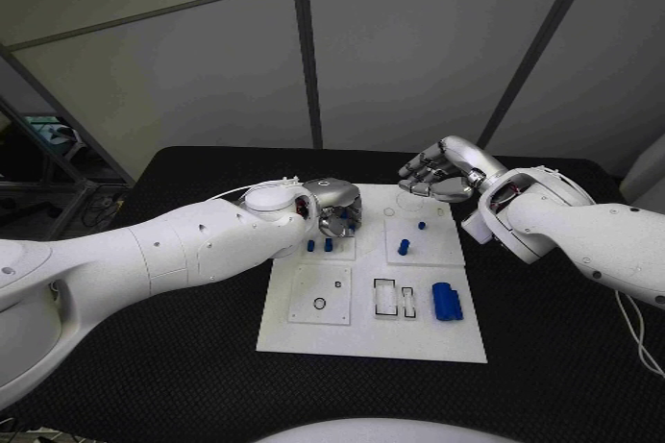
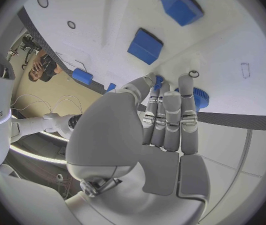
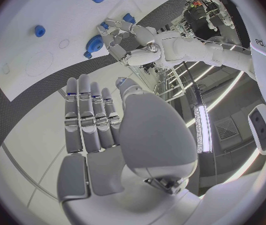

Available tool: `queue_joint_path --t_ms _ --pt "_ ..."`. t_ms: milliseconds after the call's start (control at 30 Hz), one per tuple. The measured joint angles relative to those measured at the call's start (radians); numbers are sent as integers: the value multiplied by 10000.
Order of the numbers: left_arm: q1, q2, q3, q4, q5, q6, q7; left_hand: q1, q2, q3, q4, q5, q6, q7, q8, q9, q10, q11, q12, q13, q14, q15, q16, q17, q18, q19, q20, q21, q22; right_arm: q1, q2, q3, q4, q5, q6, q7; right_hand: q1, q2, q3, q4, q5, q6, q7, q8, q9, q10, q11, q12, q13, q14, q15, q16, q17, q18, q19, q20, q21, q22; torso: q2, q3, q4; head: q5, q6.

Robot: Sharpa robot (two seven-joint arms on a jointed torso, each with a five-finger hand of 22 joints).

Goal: Assemble the parts on the task board

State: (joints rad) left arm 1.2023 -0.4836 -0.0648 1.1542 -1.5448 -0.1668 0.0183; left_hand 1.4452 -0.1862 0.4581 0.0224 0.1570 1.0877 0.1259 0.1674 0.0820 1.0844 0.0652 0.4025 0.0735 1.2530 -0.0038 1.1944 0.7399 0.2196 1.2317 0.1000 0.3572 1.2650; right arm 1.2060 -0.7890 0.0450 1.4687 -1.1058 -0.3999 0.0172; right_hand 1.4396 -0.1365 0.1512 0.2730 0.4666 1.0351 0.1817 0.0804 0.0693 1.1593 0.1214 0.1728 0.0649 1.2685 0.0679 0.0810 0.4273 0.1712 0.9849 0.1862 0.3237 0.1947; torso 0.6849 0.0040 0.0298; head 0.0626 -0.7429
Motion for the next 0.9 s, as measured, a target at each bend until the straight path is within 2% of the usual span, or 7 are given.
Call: queue_joint_path --t_ms 33,467,733,900 --pt "1 0 1 -1 0 7 0 29 28 56 -31 0 48 3 0 -1 34 20 31 -2 44 -29 89 106 41 32 0 32 59 0 0 0 0 1 1 1 0 0 0 0 0 0 0 0 0 0 0 0 0 0 0 0 0 0 0 0 0 0 0 1 0 0 2" --pt "11 -24 4 8 1 41 4 104 106 654 -491 -68 272 58 -58 -43 440 9 -70 -7 588 -52 781 1025 22 173 -67 756 430 0 -5 0 8 7 9 7 0 0 0 0 0 0 0 0 0 0 0 0 1 0 0 0 1 0 0 0 0 1 -3 -1 -11 -28 4" --pt "-7 -135 6 129 14 18 15 90 172 690 -528 -115 275 61 -83 -52 460 29 -100 3 588 -52 782 1085 22 173 -67 840 439 0 -6 0 9 11 10 17 0 0 0 0 0 0 0 0 -1 0 0 1 1 0 -1 0 -8 0 0 -1 0 2 -11 -6 4 -32 46" --pt "-28 -227 142 271 23 14 16 90 172 728 -567 -117 275 62 -83 -52 461 30 -139 21 623 -87 838 1133 22 173 -67 942 435 0 -3 0 5 13 11 24 0 0 0 0 0 0 0 0 0 0 0 1 1 1 -1 0 -8 1 1 -1 1 -7 -11 -6 8 -12 72"
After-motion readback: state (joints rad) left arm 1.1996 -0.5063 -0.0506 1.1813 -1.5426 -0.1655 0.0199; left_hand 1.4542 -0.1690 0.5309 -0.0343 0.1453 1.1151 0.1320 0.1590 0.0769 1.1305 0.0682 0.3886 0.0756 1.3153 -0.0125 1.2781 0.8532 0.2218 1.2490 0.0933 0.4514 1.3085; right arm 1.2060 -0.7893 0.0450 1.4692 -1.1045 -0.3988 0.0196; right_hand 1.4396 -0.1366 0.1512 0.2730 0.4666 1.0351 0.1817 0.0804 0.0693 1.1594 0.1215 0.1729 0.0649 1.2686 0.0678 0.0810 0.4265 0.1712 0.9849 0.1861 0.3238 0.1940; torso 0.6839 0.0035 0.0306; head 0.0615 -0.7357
